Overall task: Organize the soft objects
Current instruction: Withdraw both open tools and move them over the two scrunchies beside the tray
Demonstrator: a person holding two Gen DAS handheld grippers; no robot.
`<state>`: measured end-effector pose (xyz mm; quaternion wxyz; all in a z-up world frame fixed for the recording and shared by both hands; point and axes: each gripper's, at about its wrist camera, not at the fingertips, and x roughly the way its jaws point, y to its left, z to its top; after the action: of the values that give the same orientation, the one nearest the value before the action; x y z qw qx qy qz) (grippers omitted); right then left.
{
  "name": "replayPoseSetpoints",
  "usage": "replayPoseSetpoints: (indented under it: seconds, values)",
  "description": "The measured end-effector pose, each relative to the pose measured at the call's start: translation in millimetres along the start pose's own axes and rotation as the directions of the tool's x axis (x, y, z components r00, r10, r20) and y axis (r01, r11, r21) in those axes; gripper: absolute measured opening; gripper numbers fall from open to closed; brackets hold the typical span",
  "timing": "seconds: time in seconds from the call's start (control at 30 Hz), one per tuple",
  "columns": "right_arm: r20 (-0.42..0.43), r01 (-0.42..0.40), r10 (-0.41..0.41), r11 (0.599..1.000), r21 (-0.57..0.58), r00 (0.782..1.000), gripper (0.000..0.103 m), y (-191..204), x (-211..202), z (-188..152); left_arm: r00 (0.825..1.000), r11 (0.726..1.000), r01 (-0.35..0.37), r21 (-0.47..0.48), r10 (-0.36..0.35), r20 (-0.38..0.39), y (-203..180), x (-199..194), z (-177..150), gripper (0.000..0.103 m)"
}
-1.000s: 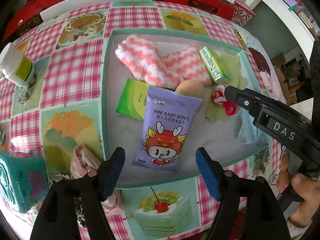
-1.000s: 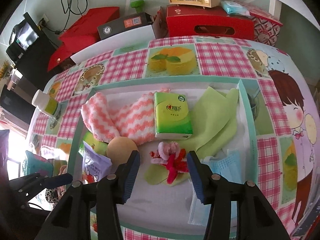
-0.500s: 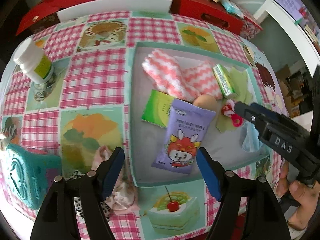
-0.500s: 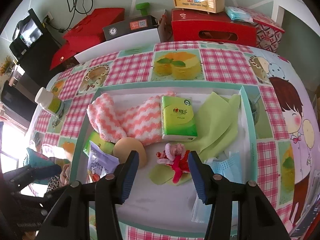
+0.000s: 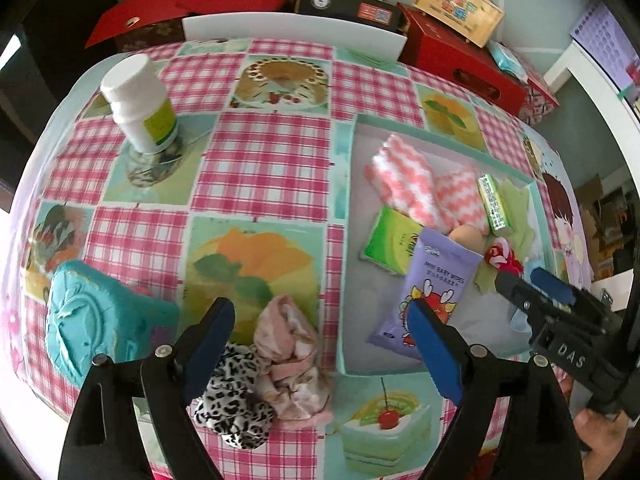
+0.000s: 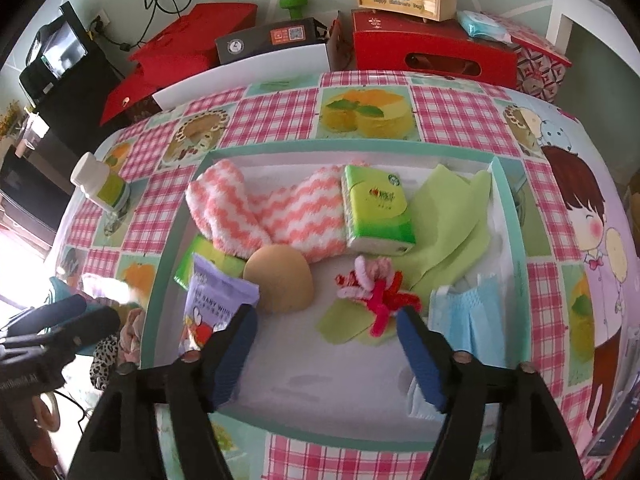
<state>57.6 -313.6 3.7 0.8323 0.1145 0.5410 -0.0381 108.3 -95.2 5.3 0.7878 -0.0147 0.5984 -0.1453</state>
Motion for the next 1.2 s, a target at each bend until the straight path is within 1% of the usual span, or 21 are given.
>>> replayPoseSetpoints:
  seconds: [0.03,0.07,0.1,0.13,0.17,0.43,0.57,0.67,0.73,0.77,0.83,1.2]
  values:
    - [0.001,-0.003,0.003,1.000,0.002,1.000,0.082,1.9,-0.8,-2.2,1.000,1.000,0.003,-0.005,-0.003,0.002,2.3,-1.0,-1.6,0.088]
    - [0.006,-0.008,0.008,1.000,0.004,1.000,0.089,3.2,-1.8,-4.2,1.000,1.000,0.005,-0.010,-0.005,0.004,4.5,-1.9,-3.1,0.088]
    - [0.010,-0.012,0.012,1.000,0.007,1.000,0.093,4.0,-3.1,-5.5,1.000,1.000,0.006,-0.016,-0.006,0.007,6.5,-3.0,-4.7,0.088]
    - [0.018,-0.016,0.016,1.000,0.013,1.000,0.102,5.1,-4.6,-7.6,1.000,1.000,0.007,-0.019,-0.007,0.010,7.6,-4.0,-5.9,0.088]
    - [0.026,-0.020,0.019,1.000,0.020,0.999,0.103,5.8,-6.4,-9.8,1.000,1.000,0.009,-0.026,-0.008,0.016,9.1,-5.3,-7.3,0.088]
    - [0.030,-0.014,0.014,1.000,-0.001,0.999,0.103,15.7,-13.6,-24.0,0.998,0.998,0.020,-0.058,-0.017,0.053,18.1,-20.0,-16.6,0.089]
    - [0.037,-0.009,0.010,1.000,-0.024,0.999,0.103,23.1,-20.0,-30.3,0.995,0.997,0.018,-0.071,-0.011,0.099,21.0,-33.0,-22.2,0.089]
    - [0.043,-0.016,0.018,0.999,-0.050,0.999,0.103,29.0,-25.2,-35.4,0.991,0.996,0.035,-0.085,-0.023,0.132,24.5,-42.3,-27.2,0.089]
    - [0.045,-0.015,0.018,0.998,-0.062,0.999,0.103,32.6,-28.3,-38.9,0.989,0.994,0.044,-0.096,-0.030,0.141,27.4,-46.2,-31.2,0.089]
    - [0.045,-0.016,0.019,0.998,-0.065,0.999,0.103,33.6,-29.4,-40.5,0.989,0.994,0.045,-0.101,-0.030,0.144,28.4,-47.8,-33.4,0.092]
    - [0.048,-0.023,0.026,0.998,-0.066,0.999,0.103,35.8,-33.4,-44.1,0.988,0.994,0.040,-0.107,-0.024,0.151,30.5,-50.5,-38.9,0.103]
    - [0.097,-0.043,0.049,0.997,-0.060,0.994,0.103,43.0,-54.0,-59.0,0.983,0.990,0.035,-0.138,-0.009,0.184,47.5,-62.4,-68.3,0.103]
